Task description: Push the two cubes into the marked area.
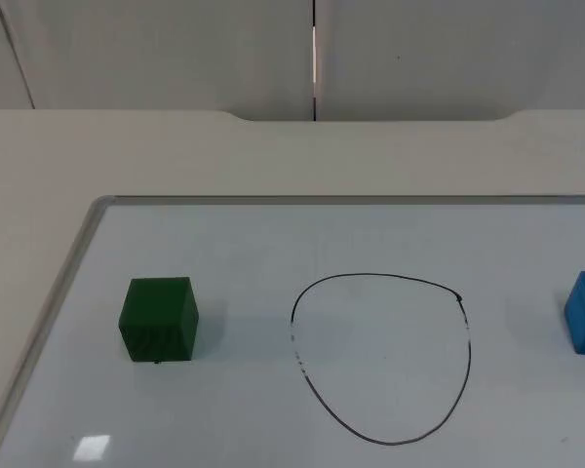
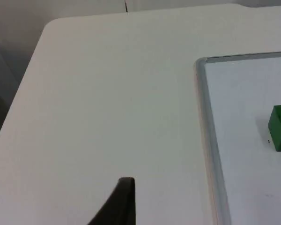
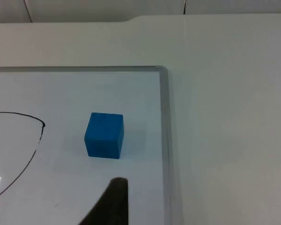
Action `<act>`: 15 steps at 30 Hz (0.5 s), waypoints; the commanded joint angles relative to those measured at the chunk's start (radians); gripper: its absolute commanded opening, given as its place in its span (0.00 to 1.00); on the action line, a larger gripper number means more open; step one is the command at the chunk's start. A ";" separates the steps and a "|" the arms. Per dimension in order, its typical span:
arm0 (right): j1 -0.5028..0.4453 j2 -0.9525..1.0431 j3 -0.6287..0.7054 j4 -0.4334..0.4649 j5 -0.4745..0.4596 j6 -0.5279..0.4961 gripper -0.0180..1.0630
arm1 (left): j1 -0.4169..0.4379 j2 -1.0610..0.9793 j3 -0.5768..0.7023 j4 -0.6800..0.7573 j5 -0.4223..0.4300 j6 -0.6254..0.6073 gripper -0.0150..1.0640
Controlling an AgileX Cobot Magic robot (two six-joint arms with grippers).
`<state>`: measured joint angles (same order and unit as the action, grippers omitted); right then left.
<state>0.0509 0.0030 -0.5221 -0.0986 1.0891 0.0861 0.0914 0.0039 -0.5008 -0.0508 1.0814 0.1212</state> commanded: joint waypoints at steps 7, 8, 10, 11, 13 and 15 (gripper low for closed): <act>-0.006 -0.003 0.006 -0.001 -0.011 0.001 0.99 | 0.000 -0.004 -0.030 -0.059 -0.015 -0.005 0.66; -0.006 -0.003 0.006 -0.001 -0.011 0.001 0.99 | 0.000 -0.004 -0.038 -0.072 -0.018 -0.005 0.55; -0.006 -0.003 0.006 -0.001 -0.011 0.001 0.99 | 0.000 -0.004 -0.054 -0.104 -0.021 -0.002 0.38; -0.006 -0.003 0.006 -0.001 -0.011 0.001 0.99 | 0.000 -0.004 -0.062 -0.125 -0.034 0.016 0.24; -0.006 -0.003 0.006 -0.001 -0.011 0.001 0.99 | 0.000 -0.004 -0.077 -0.197 -0.059 0.071 0.01; -0.006 -0.003 0.006 -0.001 -0.011 0.001 0.99 | 0.000 -0.001 -0.083 -0.234 -0.070 0.087 0.01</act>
<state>0.0509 0.0030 -0.5221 -0.0986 1.0891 0.0861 0.0914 0.0039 -0.5715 -0.2253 1.0366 0.1791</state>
